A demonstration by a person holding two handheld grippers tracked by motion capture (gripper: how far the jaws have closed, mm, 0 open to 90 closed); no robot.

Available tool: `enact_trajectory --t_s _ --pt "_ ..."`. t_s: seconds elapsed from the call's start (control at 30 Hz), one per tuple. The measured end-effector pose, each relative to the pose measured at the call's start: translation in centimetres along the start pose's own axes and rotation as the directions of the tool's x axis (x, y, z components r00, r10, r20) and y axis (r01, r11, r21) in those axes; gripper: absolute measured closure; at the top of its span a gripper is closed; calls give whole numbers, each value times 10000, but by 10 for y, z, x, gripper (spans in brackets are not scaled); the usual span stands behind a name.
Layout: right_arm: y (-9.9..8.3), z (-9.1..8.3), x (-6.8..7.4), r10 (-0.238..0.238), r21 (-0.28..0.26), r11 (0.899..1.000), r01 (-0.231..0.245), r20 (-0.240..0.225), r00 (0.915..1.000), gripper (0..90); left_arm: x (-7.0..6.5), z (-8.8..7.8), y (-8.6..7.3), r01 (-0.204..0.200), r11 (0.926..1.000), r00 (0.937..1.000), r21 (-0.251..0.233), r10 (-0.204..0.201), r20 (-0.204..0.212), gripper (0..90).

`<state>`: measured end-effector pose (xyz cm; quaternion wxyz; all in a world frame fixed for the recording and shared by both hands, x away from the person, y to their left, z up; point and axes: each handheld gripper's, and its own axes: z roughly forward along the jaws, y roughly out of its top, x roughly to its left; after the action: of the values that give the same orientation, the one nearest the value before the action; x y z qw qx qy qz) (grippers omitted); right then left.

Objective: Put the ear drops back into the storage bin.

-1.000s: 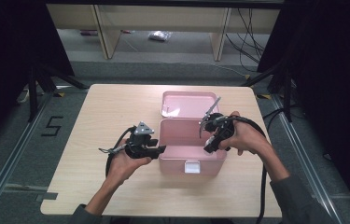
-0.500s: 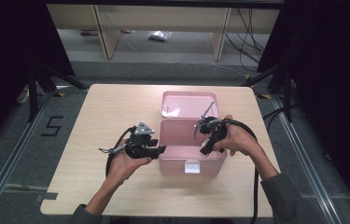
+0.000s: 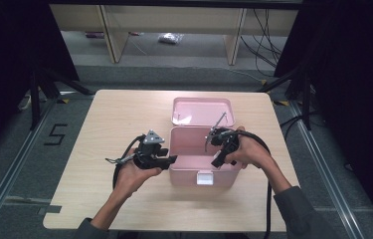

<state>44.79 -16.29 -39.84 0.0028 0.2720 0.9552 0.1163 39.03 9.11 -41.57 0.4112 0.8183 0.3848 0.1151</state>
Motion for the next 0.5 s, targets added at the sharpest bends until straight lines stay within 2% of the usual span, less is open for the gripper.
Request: enact_trajectory --t_s 0.03,0.13,0.17,0.3,0.37,0.4,0.47,0.5 --pt "0 1 -1 -115 -110 9999 115 8 9999 604 0 0 0 19 10000 10000 -3 -19 12 569" --pt "-1 4 -1 -58 -117 9999 59 65 10000 604 0 0 0 1 10000 10000 -9 -1 -21 569" --pt "-1 5 -2 -230 -80 9997 230 -3 9997 604 0 0 0 33 10000 10000 24 -33 70 568" --pt "-2 7 -2 25 24 10000 -25 17 10000 604 0 0 0 25 10000 10000 14 -25 46 569" --pt "-3 9 -4 -221 -136 9997 221 45 9997 604 0 0 0 35 10000 10000 21 -35 72 568" --pt "-3 9 -3 -17 -53 10000 17 -6 10000 604 0 0 0 48 10000 10000 21 -49 79 568" --pt "-3 10 -3 56 -67 10000 -56 78 10000 604 -1 0 0 19 10000 10000 -9 -19 -41 569" --pt "-3 10 -3 -102 -59 9999 103 112 9999 604 0 0 0 15 10000 10000 9 -15 -27 569"
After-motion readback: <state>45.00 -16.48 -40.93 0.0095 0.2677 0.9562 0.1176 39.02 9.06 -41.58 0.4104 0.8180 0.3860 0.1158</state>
